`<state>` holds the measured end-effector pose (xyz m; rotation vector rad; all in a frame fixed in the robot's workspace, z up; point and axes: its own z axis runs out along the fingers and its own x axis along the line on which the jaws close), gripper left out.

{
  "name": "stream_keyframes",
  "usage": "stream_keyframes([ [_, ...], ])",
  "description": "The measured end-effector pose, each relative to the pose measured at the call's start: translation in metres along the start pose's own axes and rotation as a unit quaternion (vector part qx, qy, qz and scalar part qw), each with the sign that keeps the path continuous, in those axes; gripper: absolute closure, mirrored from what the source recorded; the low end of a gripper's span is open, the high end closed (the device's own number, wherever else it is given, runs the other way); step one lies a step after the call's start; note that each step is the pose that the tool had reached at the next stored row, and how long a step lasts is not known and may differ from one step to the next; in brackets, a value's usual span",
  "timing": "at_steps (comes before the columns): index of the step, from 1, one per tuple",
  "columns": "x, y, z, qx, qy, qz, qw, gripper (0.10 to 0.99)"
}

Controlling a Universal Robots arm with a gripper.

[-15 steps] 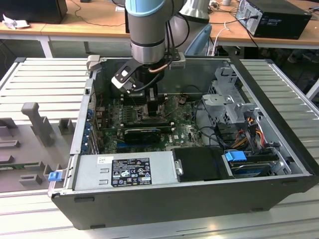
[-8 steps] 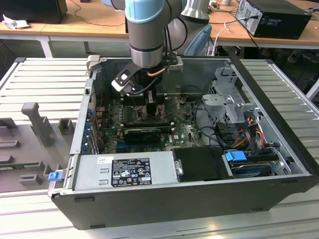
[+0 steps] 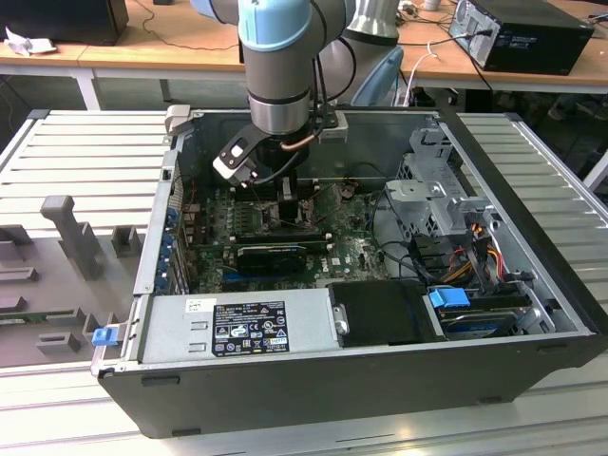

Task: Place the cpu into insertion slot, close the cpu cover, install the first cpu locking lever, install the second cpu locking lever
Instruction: 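Place the cpu into insertion slot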

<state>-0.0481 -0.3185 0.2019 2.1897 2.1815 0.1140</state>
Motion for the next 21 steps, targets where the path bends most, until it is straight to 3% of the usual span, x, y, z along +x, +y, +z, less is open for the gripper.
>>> stream_keyframes([
  [3,0.0001,0.0000,0.0003,-0.0001,0.0001,0.000,1.0000,0.561],
  [4,0.0001,0.0000,0.0004,-0.0001,0.0002,0.000,1.0000,0.482],
  [7,0.0002,0.0006,-0.0062,-0.0001,0.0004,0.000,1.0000,0.482],
  [8,0.0002,0.0007,-0.0076,0.0000,0.0004,0.000,1.0000,0.565],
  [10,0.0002,0.0008,-0.0089,-0.0001,0.0004,0.000,1.0000,0.565],
  [13,0.0003,0.0012,-0.0133,-0.0001,0.0003,0.000,1.0000,0.871],
  [15,0.0004,0.0015,-0.0167,-0.0001,0.0003,0.000,1.0000,0.980],
  [21,0.0005,0.0021,-0.0232,0.0000,-0.0001,0.000,1.0000,0.980],
])
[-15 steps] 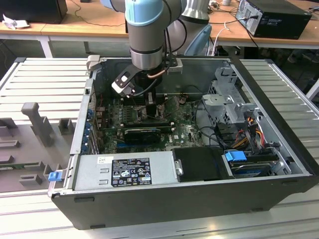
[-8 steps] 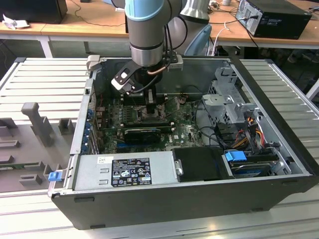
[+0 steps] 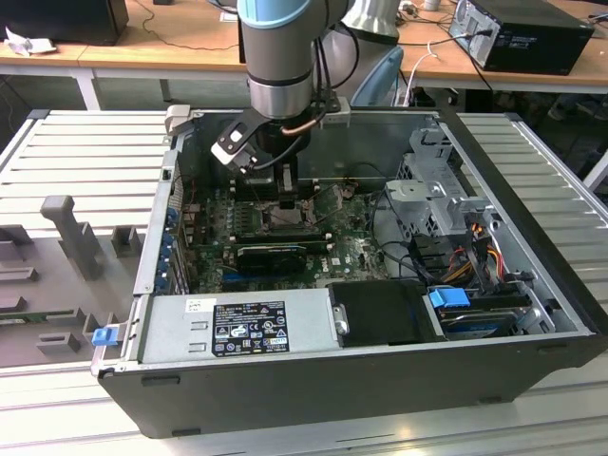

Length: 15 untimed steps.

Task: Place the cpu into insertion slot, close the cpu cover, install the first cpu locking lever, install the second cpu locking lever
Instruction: 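Close the cpu cover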

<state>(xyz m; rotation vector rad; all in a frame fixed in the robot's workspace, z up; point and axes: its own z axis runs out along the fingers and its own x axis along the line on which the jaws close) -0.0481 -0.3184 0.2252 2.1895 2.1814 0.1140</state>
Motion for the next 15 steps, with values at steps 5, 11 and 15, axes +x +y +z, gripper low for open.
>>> stream_keyframes([
  [5,0.0001,0.0055,-0.0009,0.0026,0.0023,0.000,1.0000,0.980],
  [11,-0.0002,0.0213,0.0005,0.0134,0.0029,0.001,0.9999,0.980],
  [15,0.0001,0.0221,-0.0085,0.0134,0.0028,0.001,0.9999,0.980],
])
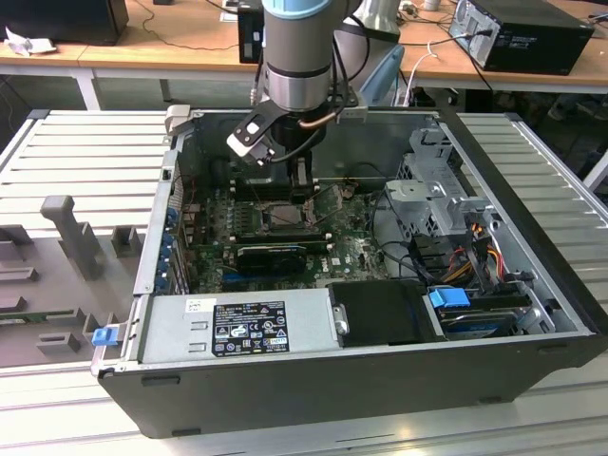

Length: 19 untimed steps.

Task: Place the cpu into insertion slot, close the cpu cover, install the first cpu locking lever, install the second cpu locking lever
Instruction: 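Close the cpu cover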

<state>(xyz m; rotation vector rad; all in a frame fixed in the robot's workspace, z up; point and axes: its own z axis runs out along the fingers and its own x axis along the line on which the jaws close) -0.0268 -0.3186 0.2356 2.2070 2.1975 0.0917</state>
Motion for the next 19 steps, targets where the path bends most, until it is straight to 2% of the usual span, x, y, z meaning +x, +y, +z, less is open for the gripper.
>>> stream_keyframes([
  [3,0.0001,0.0002,-0.0032,0.0000,0.0001,0.000,1.0000,0.980],
  [19,0.0007,0.0006,-0.0102,0.0000,-0.0002,0.000,1.0000,0.980],
])
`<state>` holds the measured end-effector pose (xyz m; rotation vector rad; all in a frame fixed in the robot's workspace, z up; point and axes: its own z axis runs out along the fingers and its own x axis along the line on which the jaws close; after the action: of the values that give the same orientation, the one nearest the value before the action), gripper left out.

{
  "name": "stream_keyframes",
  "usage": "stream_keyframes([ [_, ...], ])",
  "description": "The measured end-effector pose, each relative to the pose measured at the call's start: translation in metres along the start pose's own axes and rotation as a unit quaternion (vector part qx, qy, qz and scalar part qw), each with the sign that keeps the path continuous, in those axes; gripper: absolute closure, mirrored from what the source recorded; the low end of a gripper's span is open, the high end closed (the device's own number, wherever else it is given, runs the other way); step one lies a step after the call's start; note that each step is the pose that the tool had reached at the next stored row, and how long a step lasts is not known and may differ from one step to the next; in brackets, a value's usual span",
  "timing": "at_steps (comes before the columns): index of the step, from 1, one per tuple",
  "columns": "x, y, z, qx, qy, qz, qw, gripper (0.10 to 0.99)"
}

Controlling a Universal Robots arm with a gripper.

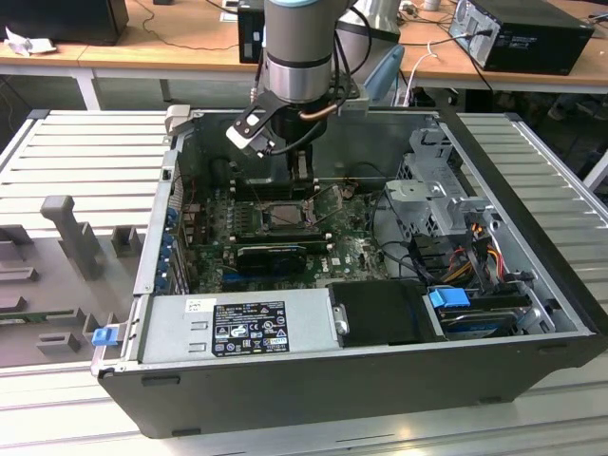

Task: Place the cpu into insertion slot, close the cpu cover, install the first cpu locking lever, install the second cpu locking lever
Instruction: 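Close the cpu cover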

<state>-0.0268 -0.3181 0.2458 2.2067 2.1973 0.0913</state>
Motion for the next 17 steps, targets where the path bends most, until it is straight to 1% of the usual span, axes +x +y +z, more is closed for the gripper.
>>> stream_keyframes([
  [8,0.0008,0.0004,-0.0025,0.0000,-0.0002,0.000,1.0000,0.980],
  [10,0.0009,0.0032,-0.0026,0.0001,-0.0003,0.000,1.0000,0.980],
  [17,0.0023,0.0046,-0.0059,0.0000,-0.0002,0.000,1.0000,0.980],
])
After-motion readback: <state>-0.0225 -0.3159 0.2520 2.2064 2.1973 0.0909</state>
